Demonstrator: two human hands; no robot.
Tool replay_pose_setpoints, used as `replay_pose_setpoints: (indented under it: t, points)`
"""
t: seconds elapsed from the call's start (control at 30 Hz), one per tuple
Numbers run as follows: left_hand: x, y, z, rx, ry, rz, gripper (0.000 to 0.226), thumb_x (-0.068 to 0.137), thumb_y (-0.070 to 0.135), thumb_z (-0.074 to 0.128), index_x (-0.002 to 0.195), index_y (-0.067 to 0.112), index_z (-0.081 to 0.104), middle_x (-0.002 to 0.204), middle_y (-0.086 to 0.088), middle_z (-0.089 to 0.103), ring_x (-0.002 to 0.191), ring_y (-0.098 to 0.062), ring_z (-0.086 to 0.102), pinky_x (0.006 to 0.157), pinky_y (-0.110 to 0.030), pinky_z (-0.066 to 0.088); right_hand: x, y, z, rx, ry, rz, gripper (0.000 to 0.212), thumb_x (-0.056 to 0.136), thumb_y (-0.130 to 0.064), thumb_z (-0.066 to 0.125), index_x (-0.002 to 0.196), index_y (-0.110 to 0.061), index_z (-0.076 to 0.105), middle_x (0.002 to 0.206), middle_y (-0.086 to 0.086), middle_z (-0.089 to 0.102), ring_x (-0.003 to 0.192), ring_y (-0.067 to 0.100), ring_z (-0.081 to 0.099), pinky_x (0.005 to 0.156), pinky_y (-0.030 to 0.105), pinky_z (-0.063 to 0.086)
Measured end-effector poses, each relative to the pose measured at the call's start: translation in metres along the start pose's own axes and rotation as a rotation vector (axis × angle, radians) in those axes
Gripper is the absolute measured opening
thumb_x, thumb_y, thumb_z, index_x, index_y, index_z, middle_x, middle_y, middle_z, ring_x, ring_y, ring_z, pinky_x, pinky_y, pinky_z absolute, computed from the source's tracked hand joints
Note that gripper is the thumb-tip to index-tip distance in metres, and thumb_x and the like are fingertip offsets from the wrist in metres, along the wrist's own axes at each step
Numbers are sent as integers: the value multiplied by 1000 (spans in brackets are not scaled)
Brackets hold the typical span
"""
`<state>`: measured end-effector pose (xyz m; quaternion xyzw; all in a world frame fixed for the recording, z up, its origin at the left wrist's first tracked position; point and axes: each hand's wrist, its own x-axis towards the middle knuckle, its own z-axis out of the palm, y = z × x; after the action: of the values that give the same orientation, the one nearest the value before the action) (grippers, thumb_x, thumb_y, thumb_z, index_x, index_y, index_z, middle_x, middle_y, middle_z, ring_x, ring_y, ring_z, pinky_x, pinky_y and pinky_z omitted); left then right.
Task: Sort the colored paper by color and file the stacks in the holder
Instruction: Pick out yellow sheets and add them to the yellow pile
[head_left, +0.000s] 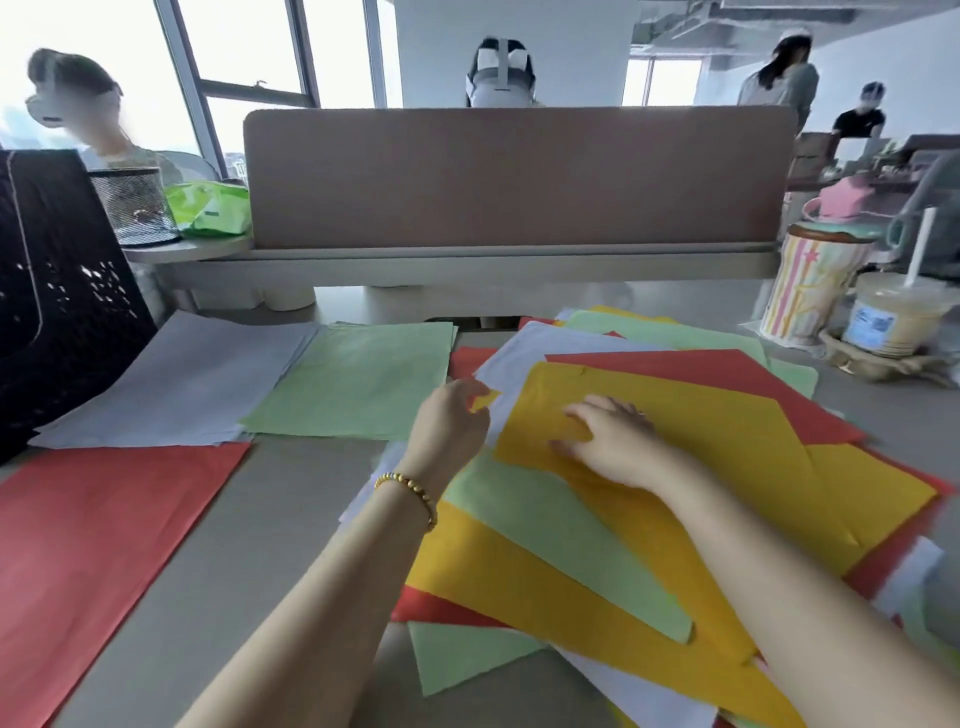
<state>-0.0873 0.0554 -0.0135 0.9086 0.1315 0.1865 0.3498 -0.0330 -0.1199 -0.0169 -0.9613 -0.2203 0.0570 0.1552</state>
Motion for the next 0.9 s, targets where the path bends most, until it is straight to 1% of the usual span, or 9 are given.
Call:
replay_pose_setpoints:
  t: [0.13,0.23,0.37,0.47,0.57,0.63,0.7,0.8,0.9]
  points:
    - [-15,14,15,23,-170,-75,41,89,15,53,129,15,53,131,-6,54,110,-22,56,73,-22,41,-33,17,-14,-66,-226,24,92,80,-68,50,151,-28,7,159,0,-7,147,22,-9,119,44,1]
    - [-24,20,20,29,-161,-115,39,90,20,54,129,17,53,128,-5,56,111,-22,55,77,-22,40,-40,17,-10,-94,-188,-10,86,86,-61,48,151,-19,11,159,4,1,147,24,-1,119,43,7]
    - [-28,16,21,-123,-45,-136,35,91,16,53,125,18,53,113,-2,63,84,-15,55,61,-21,39,-42,12,-3,-170,-36,-95,42,97,-25,39,135,-8,43,148,12,35,137,28,33,111,39,31]
    - [-26,18,18,-287,-7,-96,29,94,21,51,122,13,54,92,1,61,69,-12,54,56,-20,39,-43,21,-8,19,113,-65,35,98,-14,33,125,-13,55,132,11,54,117,30,54,97,38,46]
    - [-25,22,13,-789,-87,-266,31,99,32,42,115,8,54,90,-5,63,79,-16,59,68,-24,47,-43,35,-20,194,304,14,37,100,-13,34,135,-15,49,130,8,58,116,28,56,91,34,47]
    - [-25,24,8,-1030,-131,-385,36,100,38,36,105,8,54,91,-14,64,81,-21,62,72,-28,50,-41,45,-26,225,472,49,27,100,-15,36,114,-12,59,101,6,66,97,31,60,73,34,46]
    - [-24,20,5,-1108,-146,-450,40,99,42,33,100,7,53,91,-18,64,81,-25,63,72,-31,51,-39,50,-31,289,610,77,22,99,-17,37,94,-8,57,80,4,59,83,31,55,64,33,38]
    - [-26,14,3,-1074,-200,-503,49,99,46,31,114,3,49,93,-21,64,83,-26,64,69,-31,53,-34,51,-33,450,687,43,26,98,-19,42,108,-12,65,96,4,64,93,27,56,75,33,40]
    - [-26,10,-1,-1096,-279,-518,63,97,54,24,121,-1,47,96,-24,64,85,-27,65,66,-30,58,-32,50,-33,486,593,-87,24,94,-13,50,108,-20,68,132,1,55,126,25,46,109,45,32]
